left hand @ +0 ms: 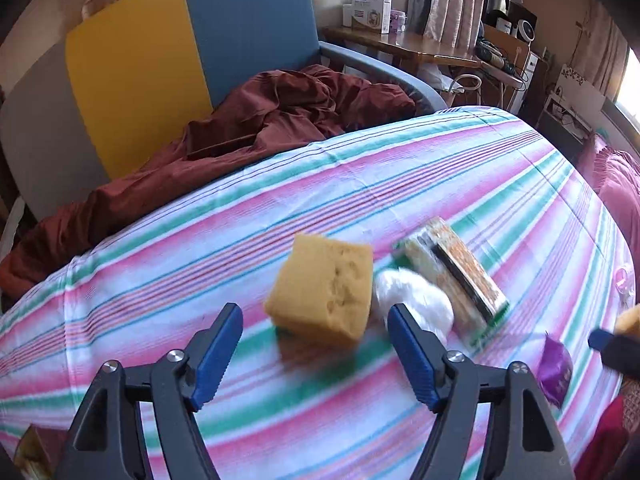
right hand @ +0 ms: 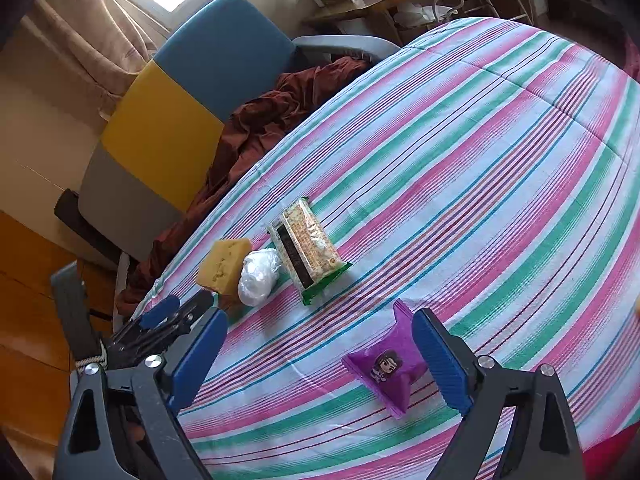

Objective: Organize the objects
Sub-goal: 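Move the left gripper to the yellow sponge and grasp it, then lift the yellow sponge with the left gripper while the right gripper grasps the white plastic bag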

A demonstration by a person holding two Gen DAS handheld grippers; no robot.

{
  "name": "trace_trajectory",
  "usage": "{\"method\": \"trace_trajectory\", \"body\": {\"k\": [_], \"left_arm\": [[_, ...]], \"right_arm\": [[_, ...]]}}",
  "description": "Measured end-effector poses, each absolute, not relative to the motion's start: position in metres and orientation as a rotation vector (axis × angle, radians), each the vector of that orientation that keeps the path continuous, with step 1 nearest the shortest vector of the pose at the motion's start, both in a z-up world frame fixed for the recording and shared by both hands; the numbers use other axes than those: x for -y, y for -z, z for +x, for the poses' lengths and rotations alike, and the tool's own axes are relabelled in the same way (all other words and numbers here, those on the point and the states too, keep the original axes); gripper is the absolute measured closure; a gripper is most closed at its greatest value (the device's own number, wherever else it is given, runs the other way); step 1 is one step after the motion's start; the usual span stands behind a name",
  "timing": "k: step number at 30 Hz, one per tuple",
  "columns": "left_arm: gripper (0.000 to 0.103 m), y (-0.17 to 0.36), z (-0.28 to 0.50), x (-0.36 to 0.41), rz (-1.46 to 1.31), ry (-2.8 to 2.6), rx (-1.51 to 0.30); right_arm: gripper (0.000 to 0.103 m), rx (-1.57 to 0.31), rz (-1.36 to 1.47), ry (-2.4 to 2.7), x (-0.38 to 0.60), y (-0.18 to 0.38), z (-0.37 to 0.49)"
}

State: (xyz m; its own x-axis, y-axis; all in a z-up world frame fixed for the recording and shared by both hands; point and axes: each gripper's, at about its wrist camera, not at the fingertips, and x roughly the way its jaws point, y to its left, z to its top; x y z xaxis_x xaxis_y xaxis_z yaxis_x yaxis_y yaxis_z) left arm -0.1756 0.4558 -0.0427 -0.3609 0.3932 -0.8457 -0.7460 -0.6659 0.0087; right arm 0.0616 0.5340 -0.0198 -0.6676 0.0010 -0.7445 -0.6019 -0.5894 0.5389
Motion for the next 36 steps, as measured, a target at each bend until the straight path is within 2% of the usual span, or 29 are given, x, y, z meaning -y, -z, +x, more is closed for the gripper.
{"method": "trace_trajectory", "body": {"k": [8, 10, 12, 13, 30, 36], "left_arm": [[0.022, 0.077, -0.205, -0.484, -1.204, -2.041, -0.550], [0.028, 0.085, -0.211, -0.480, -1.248, -2.015, -0.483], [0.045, 0.081, -0.205, -0.472, -1.214, -2.017, -0.442], [0.046, 0.080, -0.203, -0.467, -1.222, -2.022, -0.425], [0.049, 0.076, -0.100, -0.356, -1.270, -2.174, -0.365], [0.049, 0.075, -0.042, -0.334, -1.200, -2.249, -0.429]], "right_arm": [[0.008, -1.162, -1.081, -2.296, -0.530, 0.026, 0.055], [0.008, -1.152, -1.086, -2.295, -0.530, 0.027, 0.054], [0.008, -1.137, -1.083, -2.298, -0.530, 0.026, 0.054], [0.008, -1.126, -1.083, -2.297, -0.530, 0.026, 0.054], [0.008, -1.049, -1.064, -2.301, -0.531, 0.022, 0.052], [0.008, -1.019, -1.058, -2.331, -0.526, 0.017, 0.051]]}}
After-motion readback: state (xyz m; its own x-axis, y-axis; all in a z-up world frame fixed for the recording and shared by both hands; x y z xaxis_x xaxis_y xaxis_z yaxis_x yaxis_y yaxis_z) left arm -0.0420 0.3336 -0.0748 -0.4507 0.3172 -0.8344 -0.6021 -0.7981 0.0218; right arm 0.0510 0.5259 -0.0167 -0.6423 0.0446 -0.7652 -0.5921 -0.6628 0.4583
